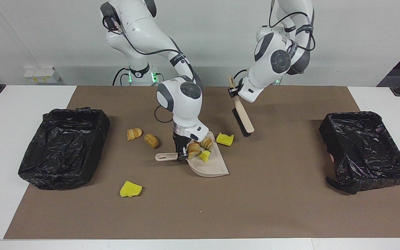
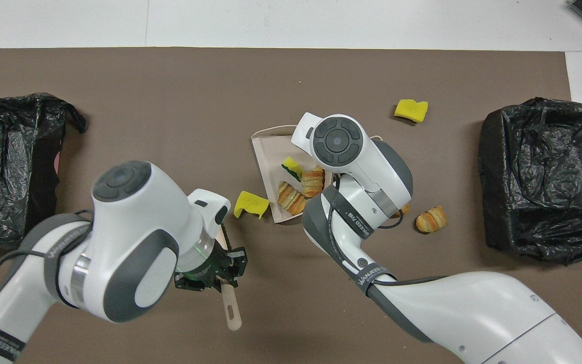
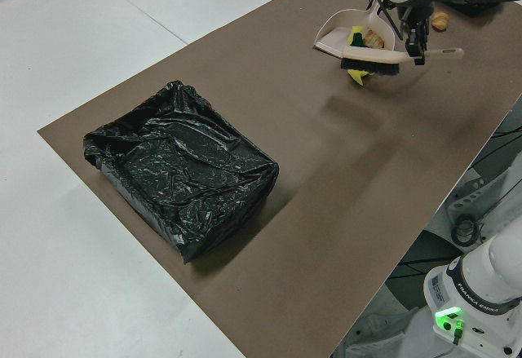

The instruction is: Sweep and dump trash in bin

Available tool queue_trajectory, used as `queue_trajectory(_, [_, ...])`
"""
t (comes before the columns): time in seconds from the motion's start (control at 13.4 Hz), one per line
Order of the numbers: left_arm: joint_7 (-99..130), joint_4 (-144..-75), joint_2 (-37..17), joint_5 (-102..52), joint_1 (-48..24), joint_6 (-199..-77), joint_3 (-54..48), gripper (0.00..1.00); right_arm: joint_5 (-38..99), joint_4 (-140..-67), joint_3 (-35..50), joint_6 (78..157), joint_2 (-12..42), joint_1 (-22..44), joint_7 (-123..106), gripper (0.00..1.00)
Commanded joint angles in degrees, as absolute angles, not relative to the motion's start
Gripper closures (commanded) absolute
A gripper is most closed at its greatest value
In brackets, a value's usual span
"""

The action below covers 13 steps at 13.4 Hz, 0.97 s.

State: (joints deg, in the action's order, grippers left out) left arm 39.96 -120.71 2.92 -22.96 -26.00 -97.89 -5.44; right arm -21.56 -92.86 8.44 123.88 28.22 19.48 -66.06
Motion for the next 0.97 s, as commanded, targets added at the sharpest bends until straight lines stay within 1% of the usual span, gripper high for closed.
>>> queue_trajectory(0.0, [44.2,-128.48,6.94,-22.15,-29.96,-102.73,-4.83,1.0,-21.45,-92.99,8.79,123.58,28.47,18.63,-64.86,1.0])
queue_trajectory(0.07, [43.95,-129.63,6.51,-22.24,-30.93,-103.61,-4.83,1.0,-20.66,-92.99,8.79,123.57,28.56,18.72,-64.34,1.0])
queue_trajectory(0.22, [43.34,-131.04,4.4,-22.24,-33.13,-110.71,-4.83,1.0,-20.21,-93.08,8.79,123.84,28.65,18.55,-64.16,1.0])
queue_trajectory(0.45, [42.72,-128.85,1.24,-22.68,-33.57,-116.44,-4.92,1.0,-20.21,-92.99,8.79,123.84,28.65,18.02,-64.07,1.0])
queue_trajectory(0.52, [42.28,-128.24,-0.51,-22.76,-34.79,-118.72,-5.01,1.0,-20.21,-92.99,8.79,123.84,28.65,18.1,-64.16,1.0])
queue_trajectory(0.67, [39.74,-125.0,-2.45,-23.11,-34.98,-120.05,-4.92,1.0,-20.3,-92.99,8.79,123.84,28.65,18.02,-64.25,1.0])
queue_trajectory(0.89, [38.76,-117.44,-7.55,-23.99,-34.46,-125.41,-4.92,1.0,-20.3,-92.99,8.79,123.84,28.65,18.02,-64.6,1.0])
